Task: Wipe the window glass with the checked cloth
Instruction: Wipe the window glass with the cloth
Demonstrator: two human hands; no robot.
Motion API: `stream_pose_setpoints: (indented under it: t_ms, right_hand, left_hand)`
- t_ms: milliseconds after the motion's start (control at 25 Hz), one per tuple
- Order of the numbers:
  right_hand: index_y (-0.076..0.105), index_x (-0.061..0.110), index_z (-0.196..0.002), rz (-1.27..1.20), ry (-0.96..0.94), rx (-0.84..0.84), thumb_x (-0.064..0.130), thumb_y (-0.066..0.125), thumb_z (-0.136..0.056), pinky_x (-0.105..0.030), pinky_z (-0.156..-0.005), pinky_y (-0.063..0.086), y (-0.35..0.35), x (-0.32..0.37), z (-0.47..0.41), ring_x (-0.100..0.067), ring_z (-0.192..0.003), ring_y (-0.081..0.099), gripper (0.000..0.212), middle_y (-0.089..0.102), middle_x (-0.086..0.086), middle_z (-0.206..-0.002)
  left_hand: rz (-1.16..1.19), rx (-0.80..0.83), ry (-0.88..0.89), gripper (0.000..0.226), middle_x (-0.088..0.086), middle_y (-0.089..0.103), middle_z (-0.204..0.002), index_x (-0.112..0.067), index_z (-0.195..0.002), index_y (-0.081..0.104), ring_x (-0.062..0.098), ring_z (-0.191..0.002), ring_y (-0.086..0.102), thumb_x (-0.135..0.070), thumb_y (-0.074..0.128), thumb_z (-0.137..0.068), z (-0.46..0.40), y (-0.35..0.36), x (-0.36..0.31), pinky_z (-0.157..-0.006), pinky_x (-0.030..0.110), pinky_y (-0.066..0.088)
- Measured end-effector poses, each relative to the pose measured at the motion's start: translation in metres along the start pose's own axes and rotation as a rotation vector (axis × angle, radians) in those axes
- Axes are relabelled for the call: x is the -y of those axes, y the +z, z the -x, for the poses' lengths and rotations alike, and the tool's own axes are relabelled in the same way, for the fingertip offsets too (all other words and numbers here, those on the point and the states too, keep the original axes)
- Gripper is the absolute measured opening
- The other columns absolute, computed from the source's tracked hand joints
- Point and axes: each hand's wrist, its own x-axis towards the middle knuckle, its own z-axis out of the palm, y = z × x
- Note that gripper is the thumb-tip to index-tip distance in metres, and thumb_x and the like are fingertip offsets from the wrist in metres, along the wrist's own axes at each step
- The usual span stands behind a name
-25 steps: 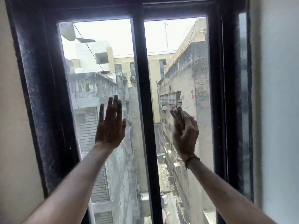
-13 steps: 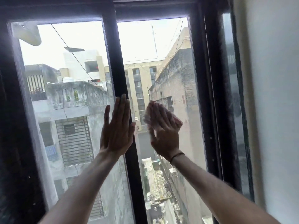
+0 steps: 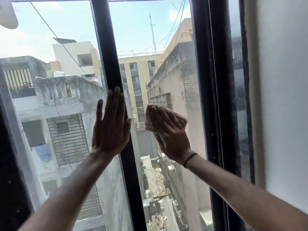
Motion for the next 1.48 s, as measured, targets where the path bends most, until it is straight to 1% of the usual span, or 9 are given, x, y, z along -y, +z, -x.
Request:
stream_pose_setpoints:
  t_ms: [120,240,320,520,760,1000,1120,1280,1480]
  right_hand:
    - [0.04,0.013,-0.16,0.064,-0.208,0.101,0.028,0.047,-0.111,-0.051,-0.124,0.039,-0.02,-0.032,0.049,-0.023,-0.158,0.034,0.051,0.039,-0.008,-0.168]
    - [0.038,0.013,-0.161,0.002,0.101,-0.027,0.027,0.049,-0.11,-0.05,-0.127,0.034,-0.017,-0.032,-0.001,-0.021,-0.16,0.031,0.054,0.036,-0.006,-0.17]
    - [0.036,0.012,-0.161,-0.012,0.124,-0.042,0.026,0.049,-0.11,-0.049,-0.13,0.029,-0.01,-0.012,-0.031,-0.021,-0.161,0.028,0.054,0.034,-0.006,-0.171]
    - [0.042,0.016,-0.159,0.098,-0.438,0.194,0.025,0.048,-0.112,-0.05,-0.125,0.039,-0.029,-0.059,0.037,-0.022,-0.158,0.034,0.048,0.04,-0.006,-0.168]
    - [0.047,0.015,-0.156,-0.061,0.104,-0.104,0.023,0.057,-0.107,-0.052,-0.125,0.035,-0.017,-0.04,-0.032,-0.022,-0.158,0.036,0.051,0.043,-0.005,-0.166]
    - [0.046,0.019,-0.157,0.049,-0.45,0.124,0.024,0.058,-0.107,-0.047,-0.12,0.044,-0.009,-0.027,0.044,-0.019,-0.157,0.037,0.052,0.043,-0.001,-0.166]
    - [0.05,0.025,-0.154,0.014,-0.235,0.017,0.027,0.056,-0.108,-0.051,-0.112,0.051,-0.017,-0.057,0.044,-0.019,-0.154,0.043,0.046,0.05,0.0,-0.162]
    - [0.055,0.023,-0.151,-0.077,0.174,-0.208,0.027,0.059,-0.107,-0.049,-0.118,0.039,-0.005,-0.038,-0.044,-0.018,-0.154,0.042,0.045,0.05,0.0,-0.162]
    - [0.049,0.025,-0.155,0.084,-0.285,0.029,0.025,0.052,-0.109,-0.046,-0.107,0.046,-0.004,-0.017,0.015,-0.019,-0.15,0.048,0.046,0.045,0.003,-0.166]
  left_hand:
    - [0.028,0.0,0.006,0.069,0.019,0.006,-0.177,0.0,-0.166,0.007,0.032,-0.166,0.006,-0.037,0.014,-0.109,0.0,0.0,-0.001,-0.133,0.056,0.012]
    - [0.033,-0.009,-0.009,0.069,0.02,0.006,-0.177,0.0,-0.166,0.006,0.031,-0.166,0.005,-0.037,0.017,-0.109,0.0,0.002,-0.001,-0.133,0.055,0.013]
    - [0.023,0.004,-0.01,0.069,0.019,0.006,-0.177,0.0,-0.166,0.005,0.031,-0.166,0.005,-0.037,0.017,-0.109,0.0,0.002,0.0,-0.133,0.055,0.012]
    - [0.036,0.018,-0.012,0.069,0.018,0.005,-0.177,-0.001,-0.166,0.005,0.03,-0.166,0.004,-0.036,0.021,-0.109,0.001,-0.001,-0.002,-0.134,0.053,0.009]
    - [0.041,0.007,-0.037,0.069,0.019,0.008,-0.177,0.0,-0.166,0.008,0.031,-0.166,0.008,-0.038,0.016,-0.108,0.002,0.0,-0.003,-0.134,0.054,0.013]
    - [0.014,0.022,-0.018,0.068,0.02,0.007,-0.177,0.001,-0.166,0.009,0.032,-0.165,0.009,-0.034,0.025,-0.109,0.005,-0.002,-0.002,-0.133,0.055,0.016]
    - [0.008,0.025,-0.009,0.068,0.021,0.008,-0.177,0.001,-0.165,0.009,0.033,-0.165,0.01,-0.033,0.025,-0.109,0.003,-0.005,-0.004,-0.133,0.053,0.014]
    - [0.005,0.027,-0.018,0.068,0.022,0.011,-0.176,0.002,-0.165,0.011,0.034,-0.165,0.012,-0.032,0.027,-0.108,0.001,-0.002,-0.005,-0.134,0.052,0.012]
    - [0.046,0.104,-0.023,0.067,0.02,0.01,-0.177,0.0,-0.166,0.011,0.031,-0.166,0.009,-0.034,0.026,-0.11,0.003,-0.016,-0.008,-0.135,0.048,0.002]
